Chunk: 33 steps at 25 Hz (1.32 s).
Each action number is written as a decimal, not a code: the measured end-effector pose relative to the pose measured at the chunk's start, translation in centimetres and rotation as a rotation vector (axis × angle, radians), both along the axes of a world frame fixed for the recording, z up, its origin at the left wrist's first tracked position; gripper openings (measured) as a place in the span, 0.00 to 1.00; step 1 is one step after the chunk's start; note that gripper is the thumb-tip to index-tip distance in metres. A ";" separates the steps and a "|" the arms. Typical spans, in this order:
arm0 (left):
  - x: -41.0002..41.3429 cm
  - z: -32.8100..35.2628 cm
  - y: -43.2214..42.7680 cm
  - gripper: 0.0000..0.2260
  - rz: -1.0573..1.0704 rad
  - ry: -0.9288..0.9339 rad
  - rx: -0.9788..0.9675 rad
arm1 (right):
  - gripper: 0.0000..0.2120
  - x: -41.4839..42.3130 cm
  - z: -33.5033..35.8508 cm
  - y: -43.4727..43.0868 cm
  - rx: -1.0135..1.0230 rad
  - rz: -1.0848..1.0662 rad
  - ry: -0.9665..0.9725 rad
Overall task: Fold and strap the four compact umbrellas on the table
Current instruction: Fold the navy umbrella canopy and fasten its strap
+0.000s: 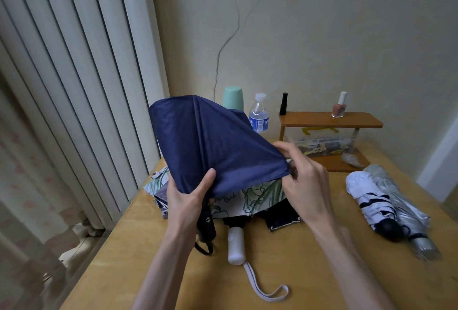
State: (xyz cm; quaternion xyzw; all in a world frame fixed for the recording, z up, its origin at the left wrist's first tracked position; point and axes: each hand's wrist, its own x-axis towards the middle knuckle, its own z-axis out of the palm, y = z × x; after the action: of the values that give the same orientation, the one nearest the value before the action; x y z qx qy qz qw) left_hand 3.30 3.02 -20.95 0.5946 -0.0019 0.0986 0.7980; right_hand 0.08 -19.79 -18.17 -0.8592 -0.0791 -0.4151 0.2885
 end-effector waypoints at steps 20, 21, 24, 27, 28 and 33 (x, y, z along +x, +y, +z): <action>-0.5 0.2 3.0 0.24 -0.229 -0.072 0.402 | 0.06 -1.7 3.3 -4.2 0.374 0.463 0.518; -0.4 0.2 3.4 0.24 -0.229 -0.059 0.393 | 0.05 -2.0 3.5 -4.9 0.377 0.485 0.519; -0.3 0.1 3.7 0.27 -0.255 -0.043 0.416 | 0.12 -2.3 3.4 -5.2 0.456 0.571 0.484; -0.3 0.0 3.3 0.26 -0.242 -0.041 0.405 | 0.12 -2.2 3.2 -4.7 0.445 0.618 0.526; -0.2 0.0 3.3 0.25 -0.233 -0.045 0.398 | 0.12 -2.1 3.1 -4.8 0.414 0.638 0.568; -0.1 0.1 3.8 0.24 -0.229 -0.074 0.446 | 0.06 -2.0 2.6 -6.3 0.417 0.509 0.592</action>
State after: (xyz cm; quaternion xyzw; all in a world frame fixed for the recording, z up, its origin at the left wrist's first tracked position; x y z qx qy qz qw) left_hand 3.22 6.86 -20.81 0.7477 -0.1202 0.0265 0.6525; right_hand -1.96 -26.08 -15.54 -0.8176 -0.1166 -0.0739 0.5590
